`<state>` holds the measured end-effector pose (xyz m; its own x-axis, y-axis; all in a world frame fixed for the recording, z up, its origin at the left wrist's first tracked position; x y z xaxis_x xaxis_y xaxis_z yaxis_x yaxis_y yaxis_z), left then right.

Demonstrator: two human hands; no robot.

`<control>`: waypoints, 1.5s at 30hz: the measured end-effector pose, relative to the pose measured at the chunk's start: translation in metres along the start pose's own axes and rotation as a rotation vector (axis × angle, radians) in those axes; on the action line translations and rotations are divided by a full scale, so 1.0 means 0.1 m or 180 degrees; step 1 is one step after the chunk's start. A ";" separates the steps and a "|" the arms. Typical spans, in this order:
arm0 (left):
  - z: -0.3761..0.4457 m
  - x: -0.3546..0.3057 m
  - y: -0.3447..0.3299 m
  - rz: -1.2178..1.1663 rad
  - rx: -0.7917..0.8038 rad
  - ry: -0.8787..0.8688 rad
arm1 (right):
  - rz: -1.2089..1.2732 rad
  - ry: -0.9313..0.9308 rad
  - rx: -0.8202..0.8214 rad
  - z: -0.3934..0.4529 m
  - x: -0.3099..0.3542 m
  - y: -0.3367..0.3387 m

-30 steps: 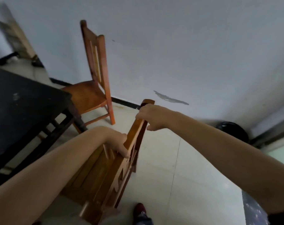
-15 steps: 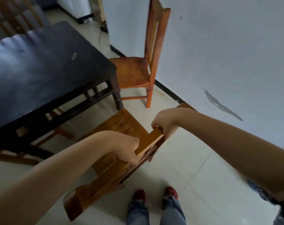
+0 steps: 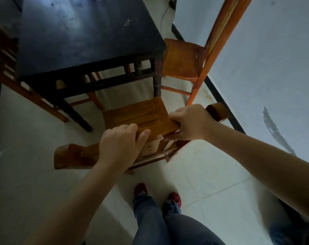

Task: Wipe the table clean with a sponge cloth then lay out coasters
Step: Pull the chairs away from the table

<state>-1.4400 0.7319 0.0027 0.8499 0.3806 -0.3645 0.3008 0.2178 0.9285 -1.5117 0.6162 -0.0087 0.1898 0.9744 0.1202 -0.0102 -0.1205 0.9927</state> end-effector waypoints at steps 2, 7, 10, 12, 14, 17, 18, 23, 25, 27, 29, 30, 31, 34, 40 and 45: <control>-0.05 0.09 0.05 -0.0171 -0.0353 0.0198 | 0.0131 0.0226 -0.0125 0.03 0.06 0.03; -0.05 0.11 0.03 -0.0145 -0.0478 0.0456 | 0.0153 0.0432 -0.0231 0.15 0.06 0.10; -0.03 0.18 0.10 -0.0083 -0.0714 0.0354 | 0.0103 0.0463 -0.0121 0.31 0.02 0.10; -0.03 0.39 0.17 -0.0003 -0.0735 0.0413 | 0.0007 0.0427 0.0021 0.44 -0.03 0.09; -0.02 0.62 0.29 -0.0019 -0.0863 0.0581 | -0.0142 0.0325 0.0204 0.54 -0.09 0.05; 0.00 0.72 0.33 0.0042 -0.1037 0.0591 | -0.0290 0.0235 0.0190 0.58 -0.12 0.03; 0.01 0.72 0.32 0.0033 -0.1118 0.0545 | -0.0218 0.0215 0.0109 0.58 -0.12 0.03; 0.12 0.87 0.38 0.0128 -0.1357 0.0415 | -0.0224 0.0178 -0.0010 0.73 -0.16 0.00; 0.21 0.98 0.44 0.0106 -0.1410 0.0435 | -0.0165 0.0179 -0.0122 0.84 -0.14 0.02; 0.31 1.11 0.49 0.0061 -0.1391 0.0449 | -0.0078 0.0193 -0.0259 0.99 -0.13 0.05; 0.42 1.25 0.51 0.0030 -0.1350 0.0439 | -0.0049 0.0237 -0.0324 1.12 -0.11 0.05; 0.45 1.31 0.51 0.0004 -0.1322 0.0417 | -0.0039 0.0245 -0.0366 1.17 -0.11 0.06; 0.49 1.35 0.52 -0.0018 -0.1310 0.0396 | -0.0043 0.0243 -0.0410 1.21 -0.10 0.08; 0.63 1.51 0.57 -0.0045 -0.1296 0.0342 | -0.0021 0.0143 -0.0362 1.42 -0.11 0.10; 0.92 1.83 0.68 -0.0129 -0.1202 0.0284 | -0.0066 0.0028 -0.0314 1.84 -0.11 0.09; 1.14 2.04 0.76 -0.0206 -0.1209 0.0178 | -0.0079 -0.0068 -0.0457 2.10 -0.13 0.09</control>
<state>-1.1943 0.7242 0.0068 0.8063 0.4013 -0.4346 0.1624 0.5563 0.8150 -1.3080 0.5622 -0.0042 0.2125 0.9723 0.0969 -0.1453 -0.0667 0.9871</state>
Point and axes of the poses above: each hand's wrist, its own z-axis towards the middle knuckle, its own y-axis out of the back of the hand, x = y × z, the point moved 8 cm from there along z, towards the middle knuckle, and after that the axes turned 8 degrees about -z, right-handed, at the moved point
